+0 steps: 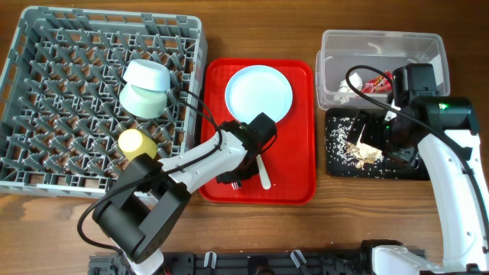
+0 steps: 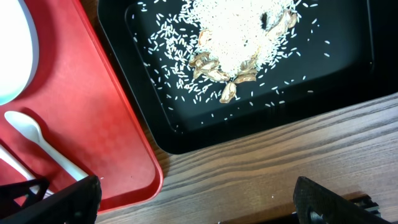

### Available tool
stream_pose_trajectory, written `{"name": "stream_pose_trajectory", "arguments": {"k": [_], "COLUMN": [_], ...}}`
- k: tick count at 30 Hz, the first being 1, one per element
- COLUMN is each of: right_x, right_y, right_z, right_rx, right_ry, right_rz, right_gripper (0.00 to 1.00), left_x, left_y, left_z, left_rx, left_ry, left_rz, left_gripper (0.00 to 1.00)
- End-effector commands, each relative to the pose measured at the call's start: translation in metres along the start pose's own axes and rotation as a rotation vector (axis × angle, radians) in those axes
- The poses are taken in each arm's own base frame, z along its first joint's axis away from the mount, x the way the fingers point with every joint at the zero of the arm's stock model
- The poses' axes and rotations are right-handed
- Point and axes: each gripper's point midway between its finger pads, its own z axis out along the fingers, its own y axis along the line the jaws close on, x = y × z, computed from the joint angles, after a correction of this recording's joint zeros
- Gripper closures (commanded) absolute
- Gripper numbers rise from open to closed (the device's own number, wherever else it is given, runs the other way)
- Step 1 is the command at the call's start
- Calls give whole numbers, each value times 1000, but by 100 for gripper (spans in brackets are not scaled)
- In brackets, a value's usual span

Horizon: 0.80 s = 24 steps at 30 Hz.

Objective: Sort waste into correct bins and load items into the dishwasher rack
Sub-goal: 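Carry the white fork to the dish rack and release it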

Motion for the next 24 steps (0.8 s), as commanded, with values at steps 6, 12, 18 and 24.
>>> {"name": "stream_pose_trajectory", "arguments": {"k": [6, 12, 18, 24], "right_x": [-4, -3, -3, -4], "right_y": [2, 1, 1, 2], "right_z": [-10, -10, -10, -10], "right_rx": [-17, -15, -15, -17], "right_ry": [-31, -28, -28, -32], "right_rz": [-8, -8, -7, -7], "right_gripper": [0, 0, 0, 0], "left_x": [-24, -45, -98, -128], "left_y": [10, 30, 107, 140], "left_z": [-32, -83, -153, -137], "left_rx": [49, 123, 126, 90], "left_ry": [-108, -231, -415, -399], "left_rz": [14, 210, 245, 117], "left_gripper": [78, 81, 85, 93]}}
